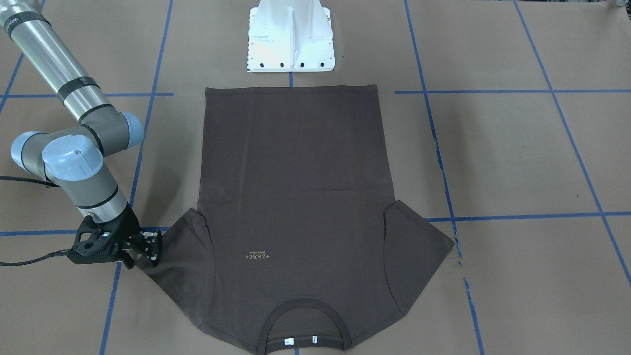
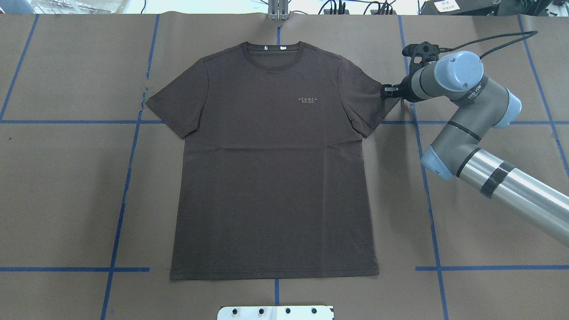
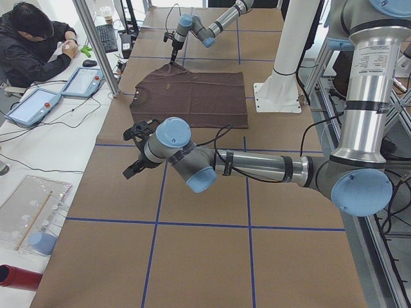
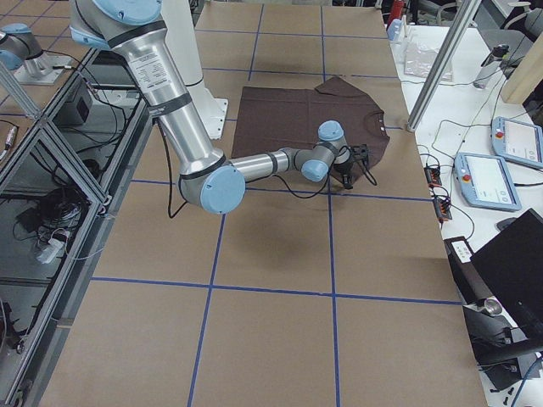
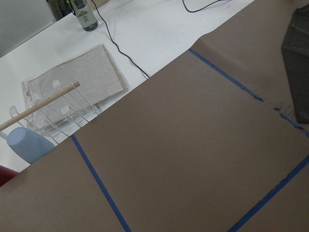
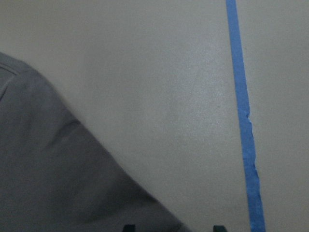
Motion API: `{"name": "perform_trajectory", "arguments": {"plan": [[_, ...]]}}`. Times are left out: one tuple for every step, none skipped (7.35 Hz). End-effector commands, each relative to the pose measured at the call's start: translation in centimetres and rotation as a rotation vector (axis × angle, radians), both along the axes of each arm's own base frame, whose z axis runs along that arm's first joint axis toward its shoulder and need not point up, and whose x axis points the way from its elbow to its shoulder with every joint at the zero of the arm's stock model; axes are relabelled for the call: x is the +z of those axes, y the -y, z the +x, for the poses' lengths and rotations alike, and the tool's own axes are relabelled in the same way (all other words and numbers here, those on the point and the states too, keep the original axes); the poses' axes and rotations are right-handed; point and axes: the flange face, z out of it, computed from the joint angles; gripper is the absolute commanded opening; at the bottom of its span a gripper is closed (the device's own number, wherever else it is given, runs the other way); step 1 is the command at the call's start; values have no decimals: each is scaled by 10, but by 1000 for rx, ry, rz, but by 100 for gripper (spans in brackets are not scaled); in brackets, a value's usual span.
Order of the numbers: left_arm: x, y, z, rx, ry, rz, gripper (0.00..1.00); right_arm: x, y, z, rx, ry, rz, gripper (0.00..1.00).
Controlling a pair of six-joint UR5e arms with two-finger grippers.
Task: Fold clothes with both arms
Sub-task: 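Move the right gripper to the sleeve nearest it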
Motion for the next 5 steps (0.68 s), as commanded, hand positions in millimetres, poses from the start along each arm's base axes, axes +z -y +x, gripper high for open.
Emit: {"name": "perform_trajectory", "arguments": {"plan": [[1,-1,0,1,1,0,100,-1,0,0,0,0,1,0],[1,-1,0,1,1,0,100,-3,0,0,-3,2,3,0],[1,-1,0,1,1,1,100,-24,5,-6,-2,21,13,0],[1,-1,0,1,1,1,100,-32,6,-6,0,27,20,0],[0,0,0,1,1,3,100,-51,6,-6,9,40,19,0]]}}
